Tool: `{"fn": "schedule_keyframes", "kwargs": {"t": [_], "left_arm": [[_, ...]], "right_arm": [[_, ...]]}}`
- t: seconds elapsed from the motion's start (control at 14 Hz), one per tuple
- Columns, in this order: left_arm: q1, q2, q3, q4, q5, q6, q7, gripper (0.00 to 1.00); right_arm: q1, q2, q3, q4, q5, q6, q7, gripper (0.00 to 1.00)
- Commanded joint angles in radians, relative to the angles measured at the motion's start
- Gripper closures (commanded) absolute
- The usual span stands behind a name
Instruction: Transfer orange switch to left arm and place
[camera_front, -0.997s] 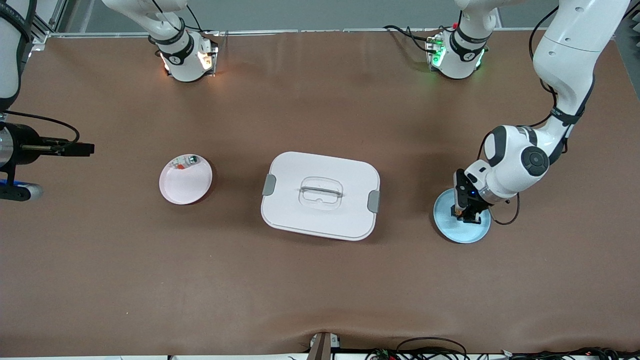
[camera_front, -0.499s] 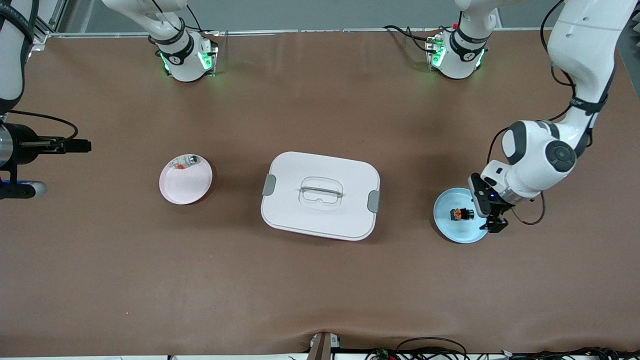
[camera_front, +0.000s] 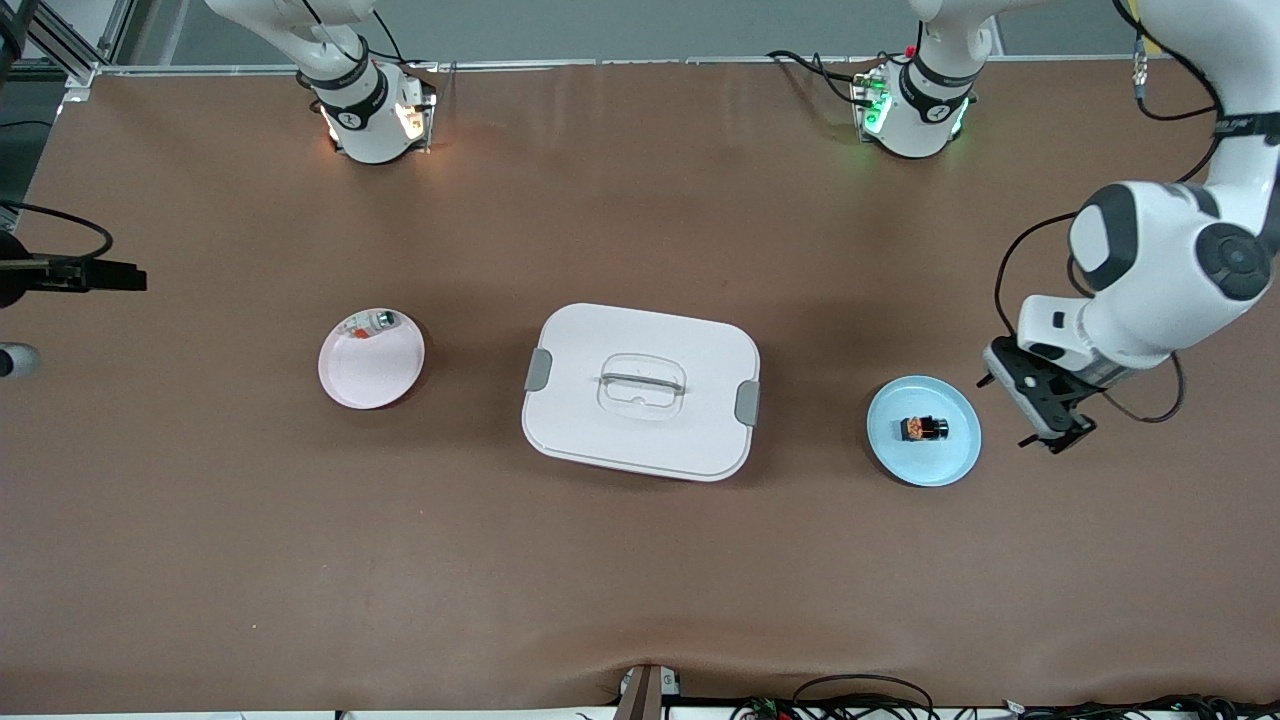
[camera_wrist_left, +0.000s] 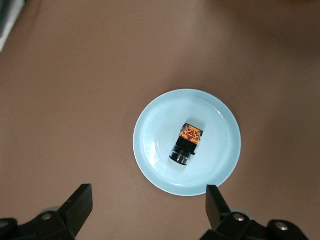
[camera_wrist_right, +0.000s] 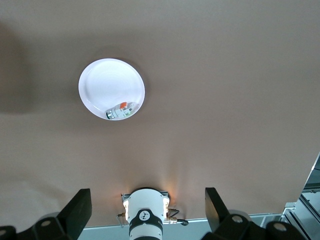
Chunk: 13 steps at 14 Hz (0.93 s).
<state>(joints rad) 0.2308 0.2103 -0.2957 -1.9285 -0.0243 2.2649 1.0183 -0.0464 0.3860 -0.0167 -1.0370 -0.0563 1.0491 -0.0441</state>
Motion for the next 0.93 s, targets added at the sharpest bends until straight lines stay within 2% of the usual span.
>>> {"fn": "schedule_keyframes", "kwargs": {"t": [0.0,0.21,0.5,0.85], "left_arm": [[0.004,-0.016,-0.011,0.13,-0.006,-0.198,-0.192,0.0],[0.01,-0.017,-0.008,0.252,-0.009,-0.358,-0.358,0.0],[0.009,-0.032,0.0,0.396,0.018,-0.575,-0.674,0.0],[0.007,-0.095,-0.014,0.422,0.072,-0.697,-0.946,0.0]], "right_arm": [[-0.007,-0.035,0.018,-0.009,0.003,0.003,-0.007,0.0],[-0.007,-0.05,0.017,-0.012,0.001,0.008,-0.007,0.0],[-0.023,-0.094,0.014,-0.02,0.009,0.045,-0.007,0.0],[-0.036,-0.142,0.014,-0.06,0.035,0.124,-0.005,0.0]]}}
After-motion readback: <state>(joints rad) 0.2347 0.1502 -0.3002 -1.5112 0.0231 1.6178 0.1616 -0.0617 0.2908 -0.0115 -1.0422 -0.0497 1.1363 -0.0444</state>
